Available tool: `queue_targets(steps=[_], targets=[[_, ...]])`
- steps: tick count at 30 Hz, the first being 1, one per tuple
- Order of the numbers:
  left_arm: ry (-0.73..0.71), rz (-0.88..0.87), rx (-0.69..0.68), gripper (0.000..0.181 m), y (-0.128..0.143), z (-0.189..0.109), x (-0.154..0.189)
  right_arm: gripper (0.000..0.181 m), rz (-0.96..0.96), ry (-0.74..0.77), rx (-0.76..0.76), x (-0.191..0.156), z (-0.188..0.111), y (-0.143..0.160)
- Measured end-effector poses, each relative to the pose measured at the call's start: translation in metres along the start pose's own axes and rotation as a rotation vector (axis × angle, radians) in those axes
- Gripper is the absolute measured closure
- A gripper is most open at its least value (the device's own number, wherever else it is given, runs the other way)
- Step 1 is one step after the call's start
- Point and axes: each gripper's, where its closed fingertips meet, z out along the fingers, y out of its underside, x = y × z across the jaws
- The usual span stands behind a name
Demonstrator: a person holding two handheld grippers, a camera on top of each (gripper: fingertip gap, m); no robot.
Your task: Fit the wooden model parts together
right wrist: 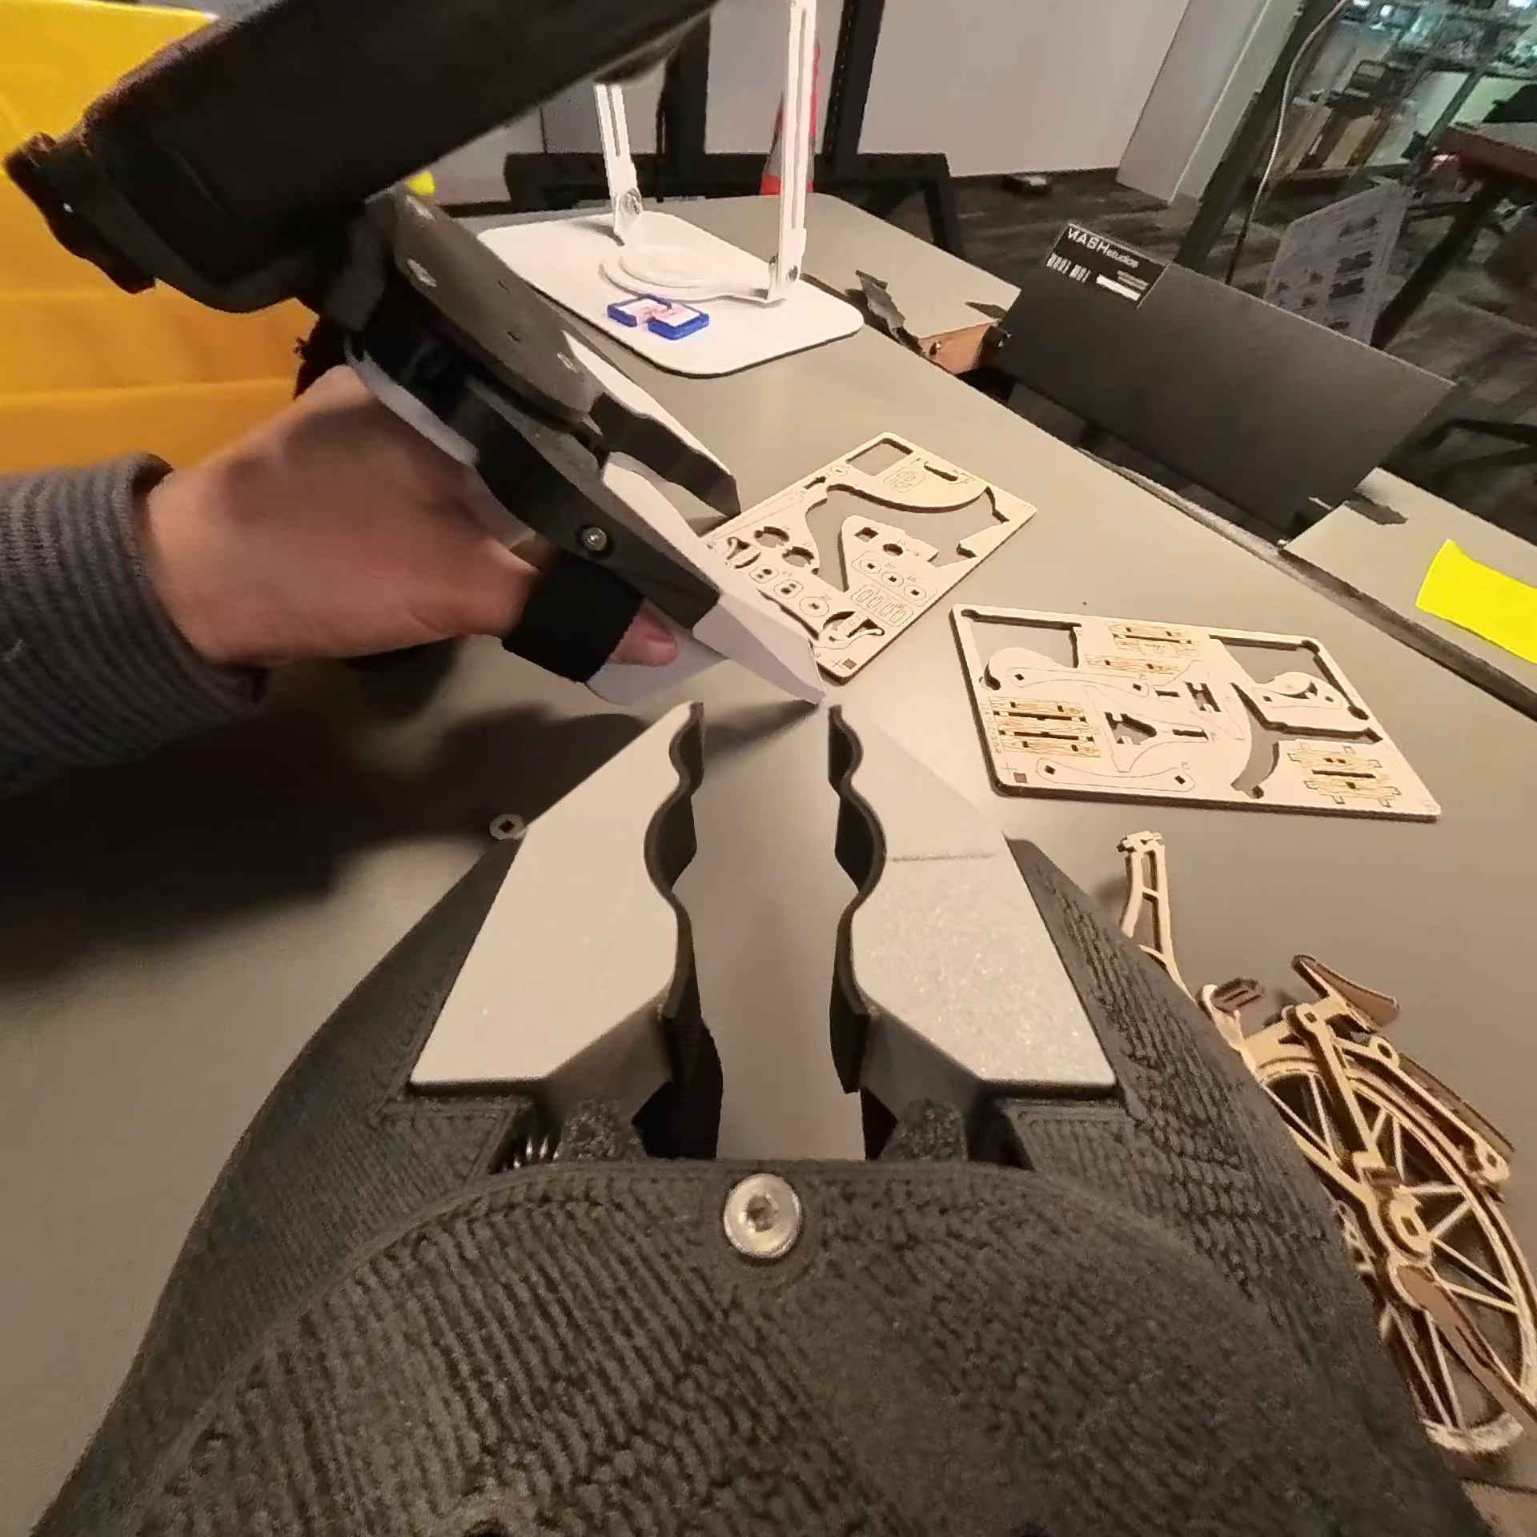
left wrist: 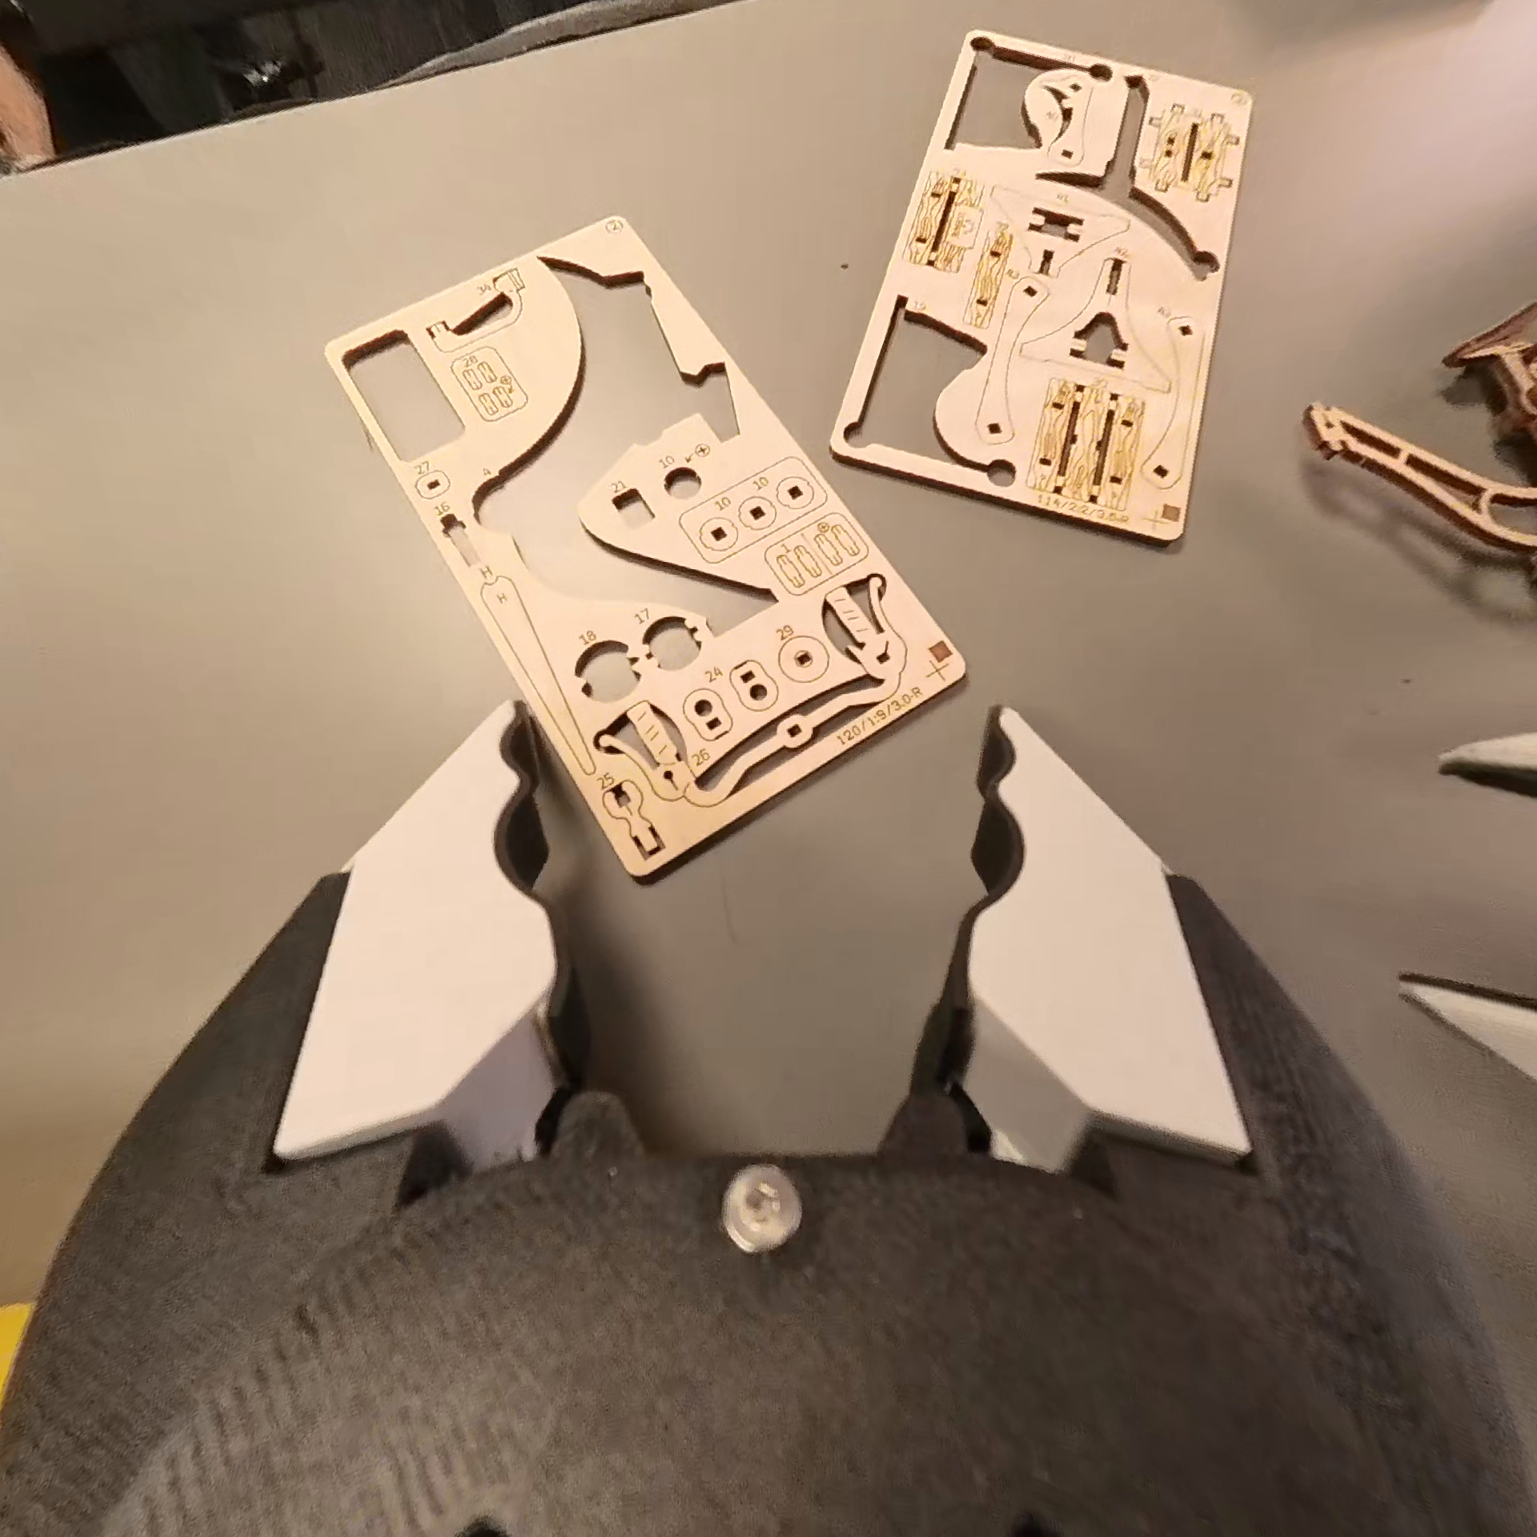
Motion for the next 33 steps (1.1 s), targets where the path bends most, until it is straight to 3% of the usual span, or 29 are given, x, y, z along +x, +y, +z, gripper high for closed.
queue_targets(steps=[26,30,33], targets=[[-0.003,-0.003,0.002,0.076,0.000,0.000,0.000,0.149,-0.008,0.011,-0.017,0.001,0.000,0.003],[0.009,0.005,-0.002,0.076,0.000,0.000,0.000,0.149,0.035,0.088,0.013,0.031,0.003,-0.008],[0.010,0.007,-0.007,0.077,0.000,-0.001,0.000,0.150,0.052,0.072,0.009,0.052,0.025,-0.041]])
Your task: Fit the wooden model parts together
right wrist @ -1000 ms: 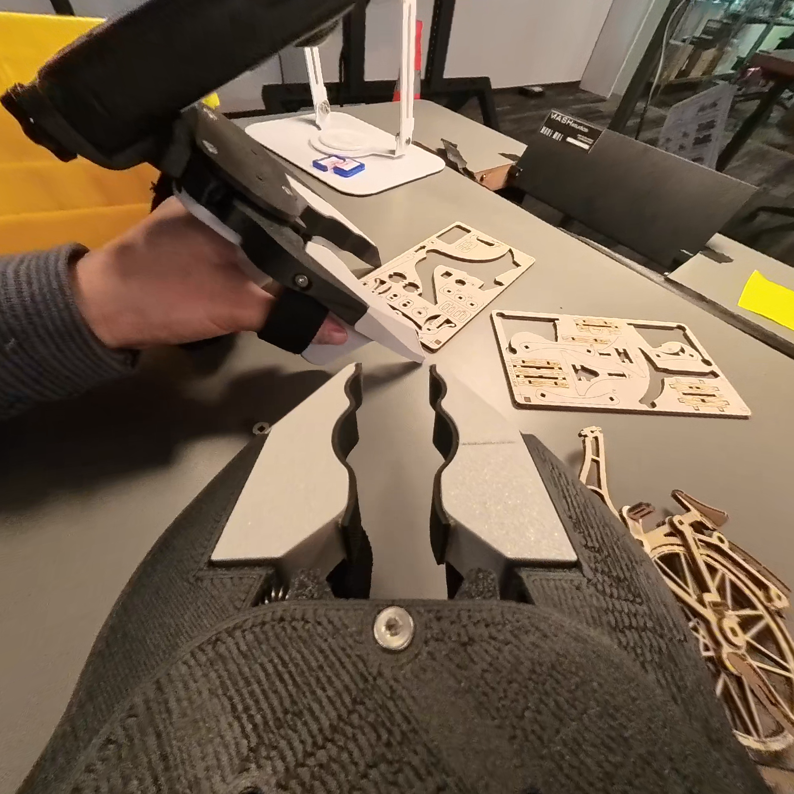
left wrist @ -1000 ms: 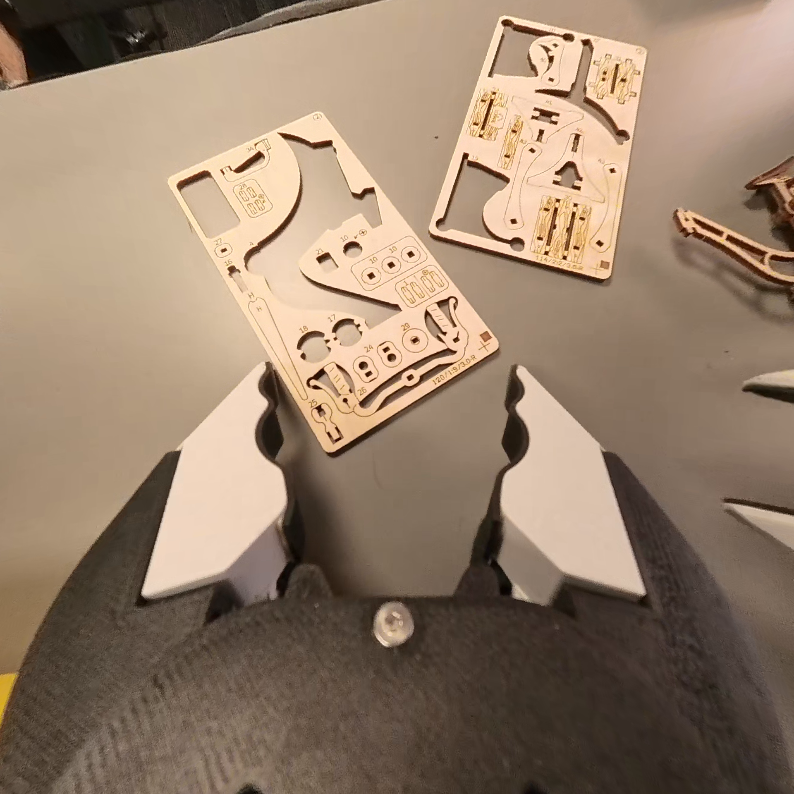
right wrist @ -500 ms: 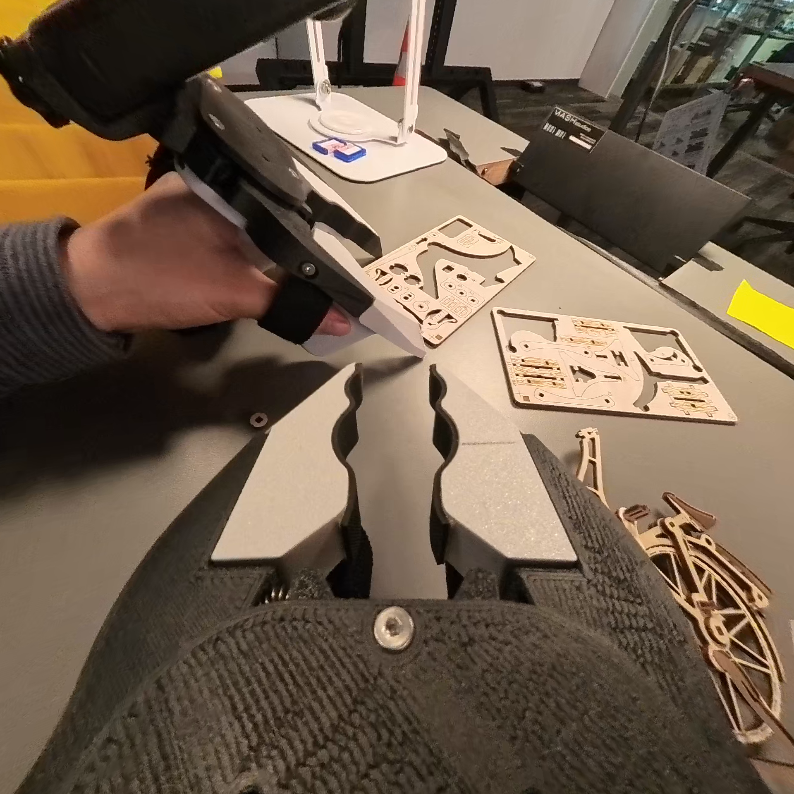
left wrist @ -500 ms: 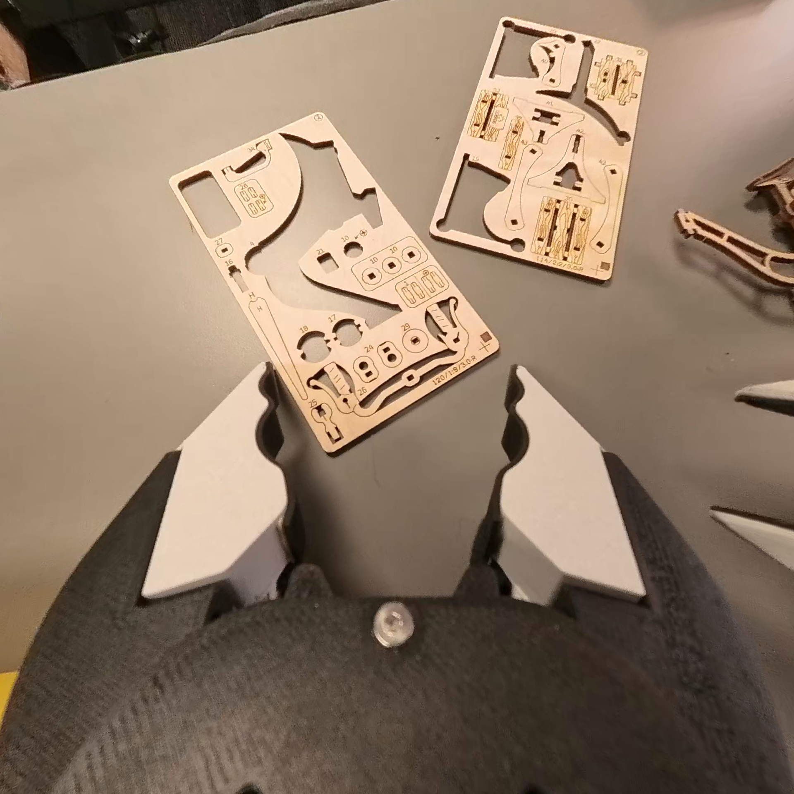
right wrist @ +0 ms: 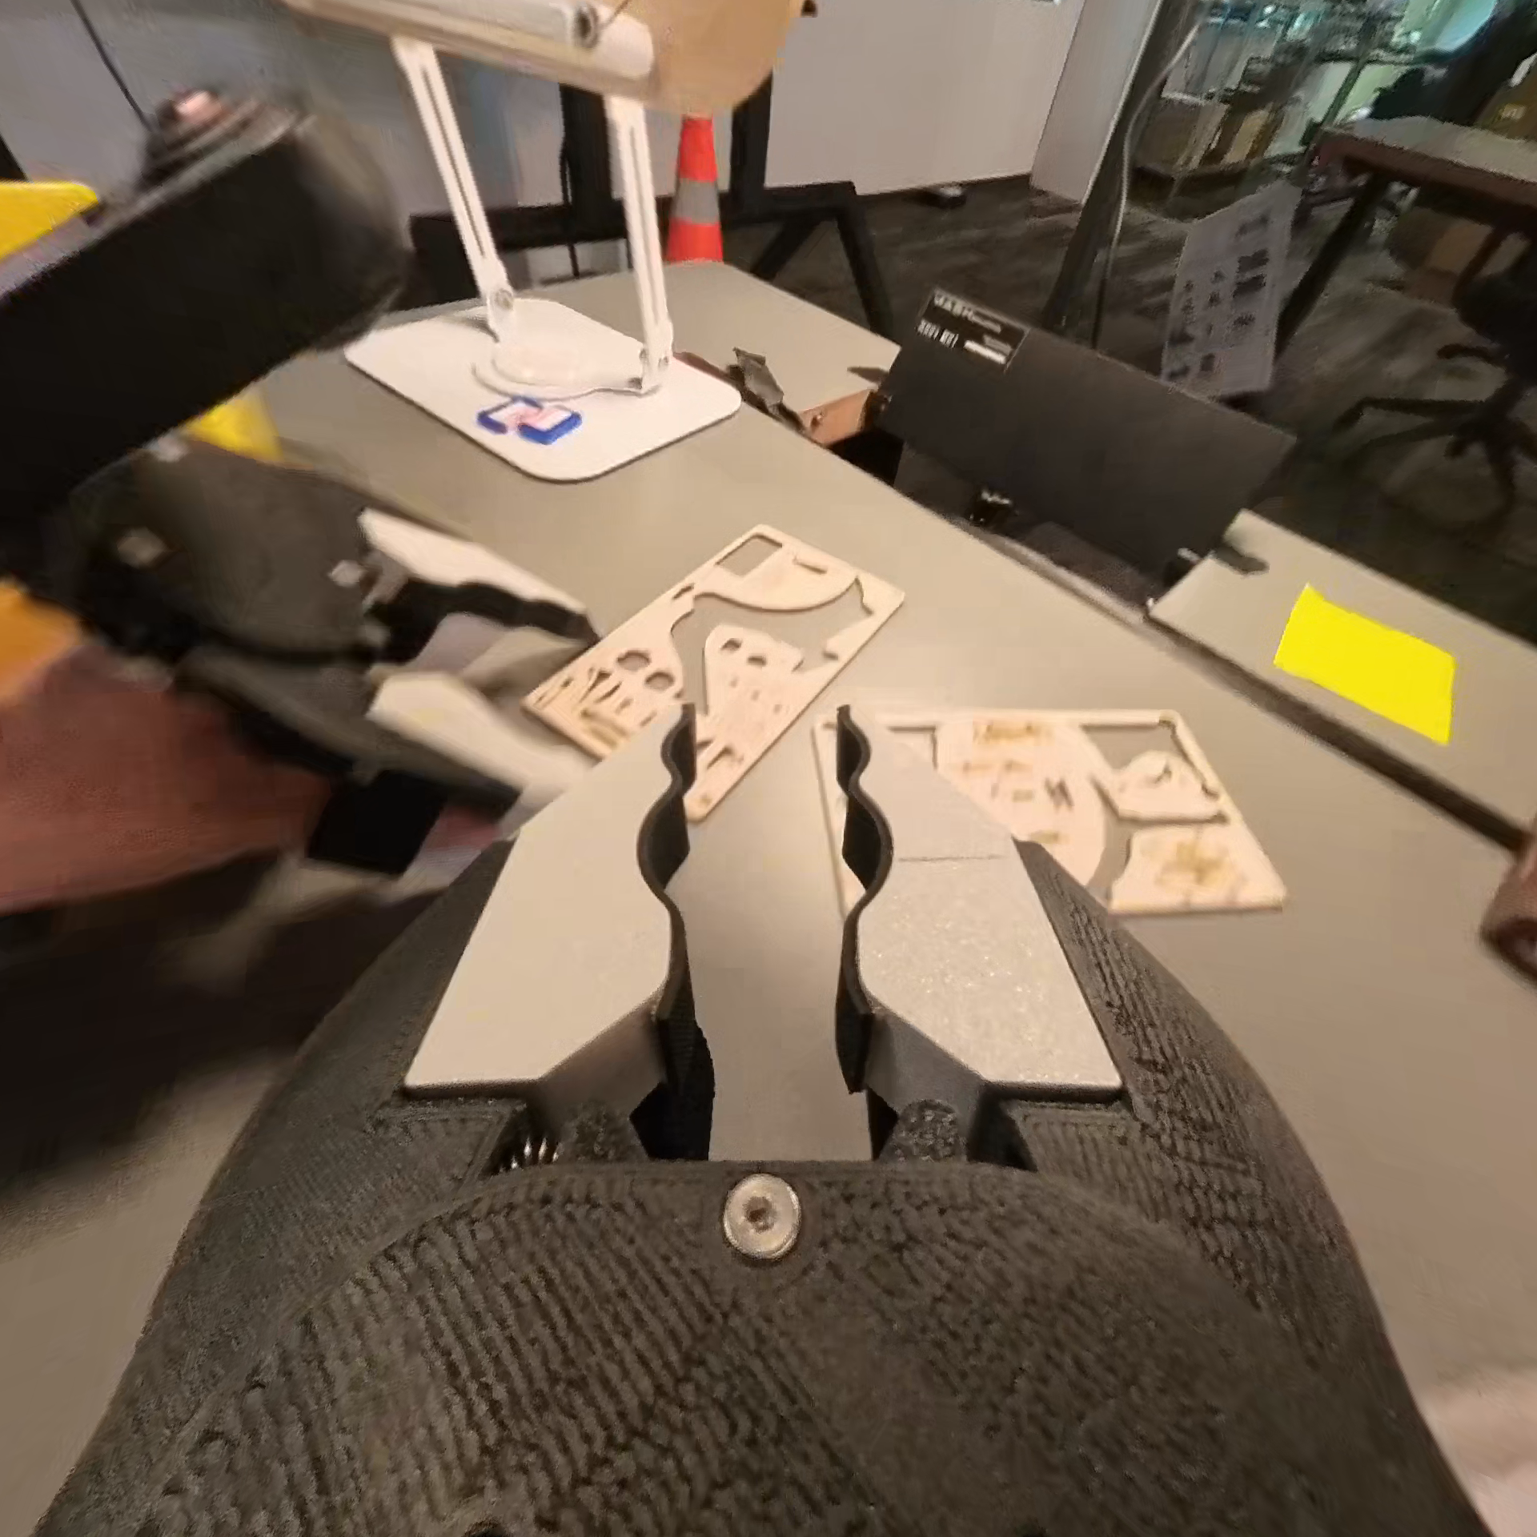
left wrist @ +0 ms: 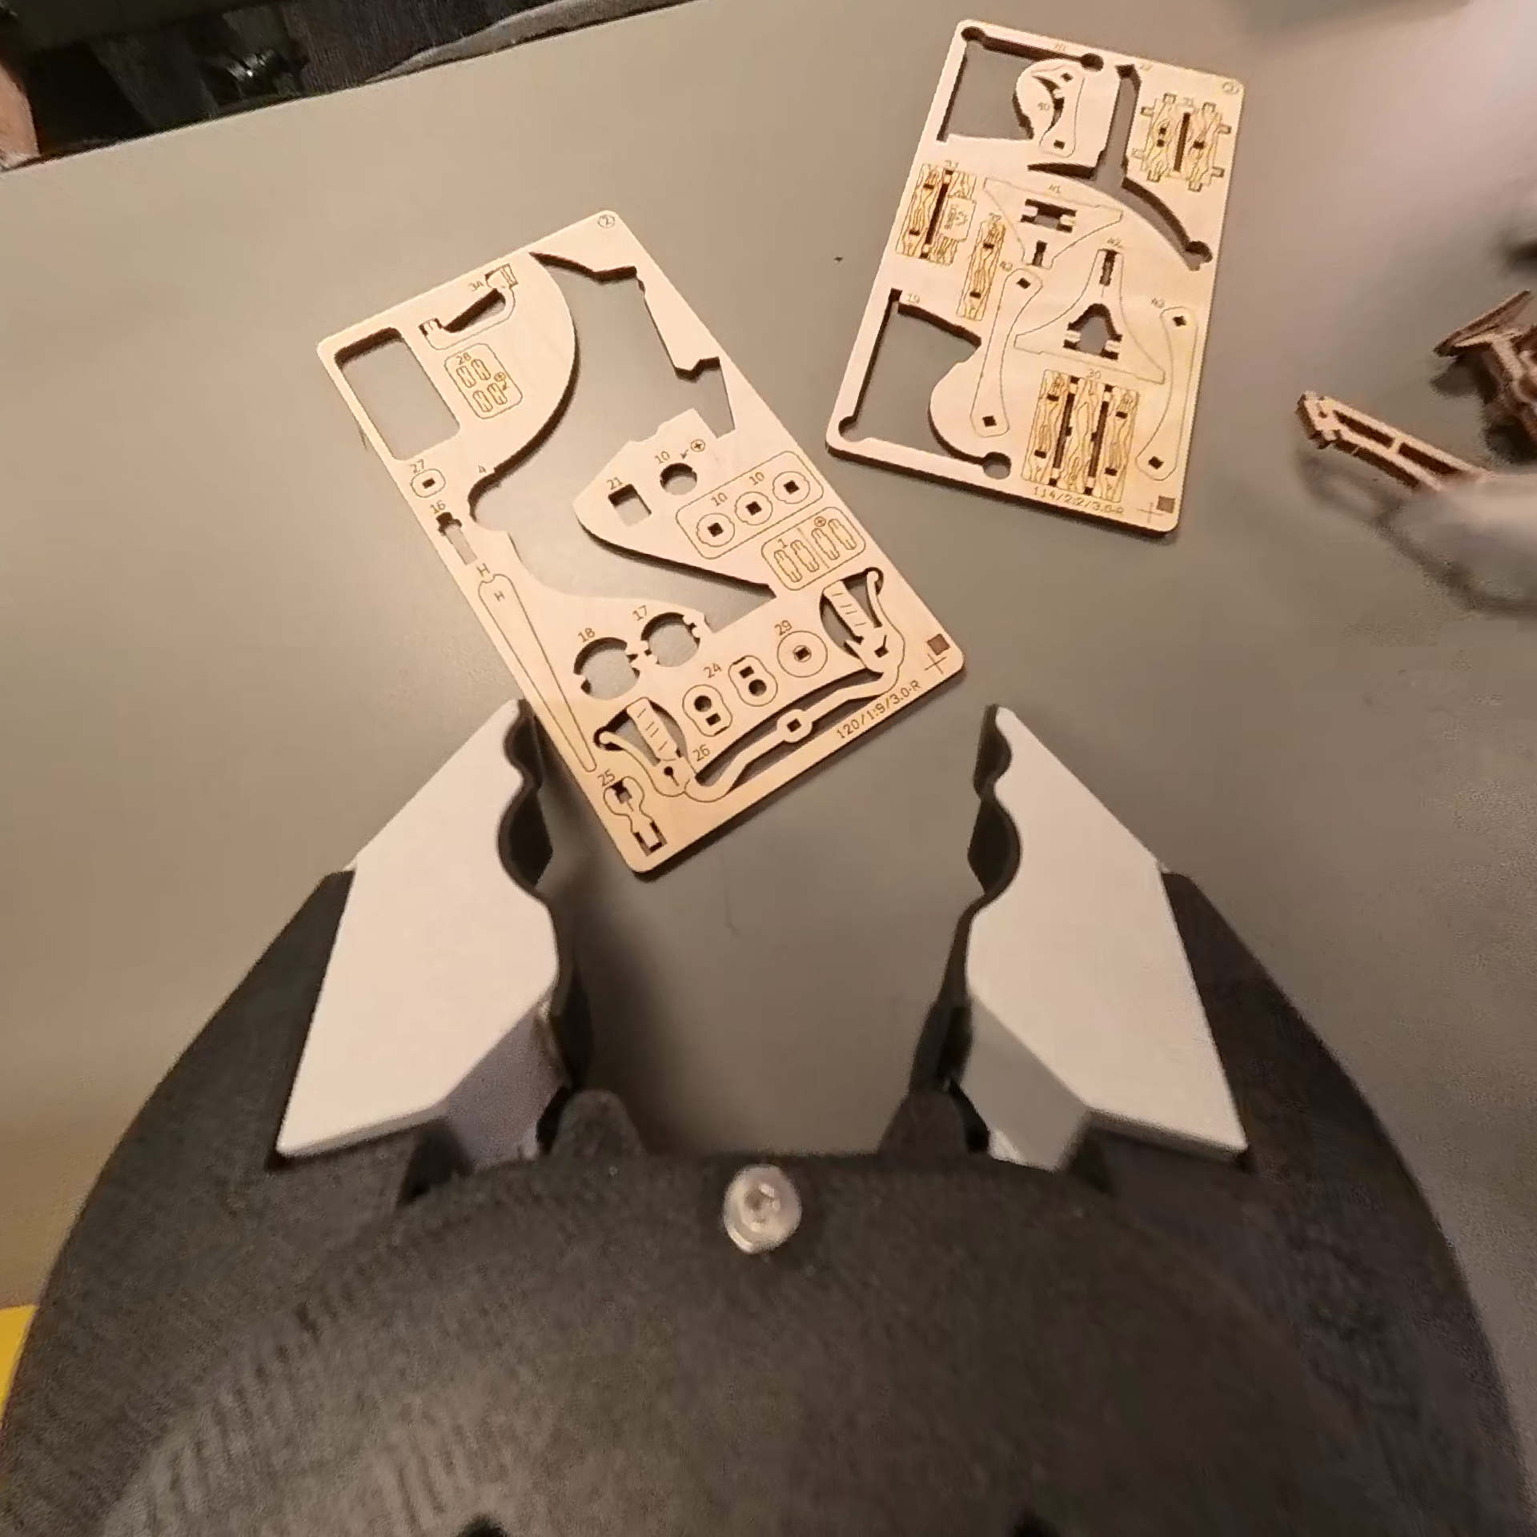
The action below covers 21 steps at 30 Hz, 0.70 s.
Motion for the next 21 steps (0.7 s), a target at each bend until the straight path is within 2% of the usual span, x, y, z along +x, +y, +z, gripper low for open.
queue_targets(steps=[2,4,6,7,8,10,13,17,19,21], targets=[[0.001,0.000,0.001,0.078,0.000,0.000,0.000,0.150,-0.051,-0.037,-0.103,0.016,0.037,-0.009],[0.000,-0.001,0.006,0.079,-0.001,0.000,0.000,0.149,-0.085,-0.139,-0.204,0.028,0.082,-0.014],[-0.002,-0.005,0.011,0.081,-0.001,0.000,-0.002,0.145,-0.122,-0.366,-0.287,0.016,0.119,-0.013],[-0.005,-0.008,0.014,0.083,-0.002,0.001,-0.003,0.141,-0.186,-0.495,-0.315,0.005,0.128,-0.011],[-0.002,-0.009,0.017,0.084,-0.002,0.001,-0.003,0.139,-0.273,-0.571,-0.357,0.002,0.134,-0.004],[0.015,-0.030,0.028,0.084,-0.003,0.000,-0.004,0.137,-0.385,-0.602,-0.474,0.012,0.147,0.010],[0.035,-0.056,0.041,0.086,-0.005,-0.001,-0.004,0.134,-0.447,-0.642,-0.632,0.026,0.160,0.029],[0.031,-0.051,0.038,0.086,-0.005,-0.001,-0.004,0.136,-0.494,-0.692,-0.722,0.036,0.173,0.031],[0.023,-0.040,0.033,0.086,-0.004,-0.001,-0.004,0.140,-0.511,-0.725,-0.815,0.040,0.174,0.038],[0.026,-0.046,0.036,0.086,-0.005,-0.001,-0.004,0.159,-0.474,-0.771,-0.849,0.035,0.175,0.036]])
